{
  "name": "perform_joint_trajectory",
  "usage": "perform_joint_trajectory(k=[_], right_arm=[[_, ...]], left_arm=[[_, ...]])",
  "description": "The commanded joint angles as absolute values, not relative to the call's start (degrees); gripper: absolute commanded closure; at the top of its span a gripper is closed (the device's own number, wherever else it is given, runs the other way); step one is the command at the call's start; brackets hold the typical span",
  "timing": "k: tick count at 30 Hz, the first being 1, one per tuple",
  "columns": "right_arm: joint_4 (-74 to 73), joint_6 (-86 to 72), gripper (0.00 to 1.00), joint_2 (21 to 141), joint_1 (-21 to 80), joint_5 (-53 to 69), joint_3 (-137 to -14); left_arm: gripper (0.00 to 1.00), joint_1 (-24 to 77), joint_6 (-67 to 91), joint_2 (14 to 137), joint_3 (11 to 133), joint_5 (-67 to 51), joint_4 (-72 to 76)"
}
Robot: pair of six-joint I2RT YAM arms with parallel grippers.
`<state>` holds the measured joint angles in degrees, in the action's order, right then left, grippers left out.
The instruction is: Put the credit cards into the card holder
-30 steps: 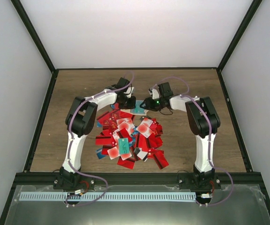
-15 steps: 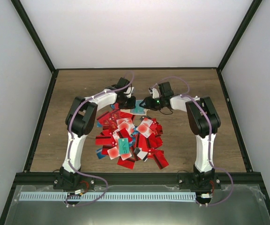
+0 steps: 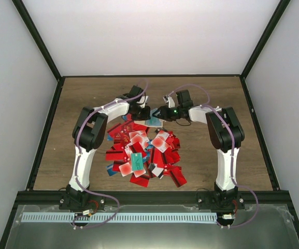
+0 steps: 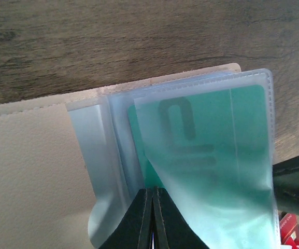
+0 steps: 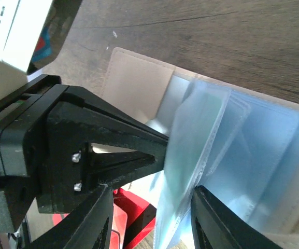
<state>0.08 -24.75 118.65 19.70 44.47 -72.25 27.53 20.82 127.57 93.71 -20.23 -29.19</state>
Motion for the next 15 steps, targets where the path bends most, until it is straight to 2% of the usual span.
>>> perform_joint_trajectory(k=[1,15], right_arm=[[1.4,-25.2,0.57,118.4,20.6,47.5,-72.8],[-1.8,-24.4,0.57,119.8,22.1,45.6,-76.7]], left_arm=[[0.96,27.7,21.5,127.9,93.2,-22.9,-27.8],[0.96,24.2,25.2,120.1,86.2,-30.2,-20.6]])
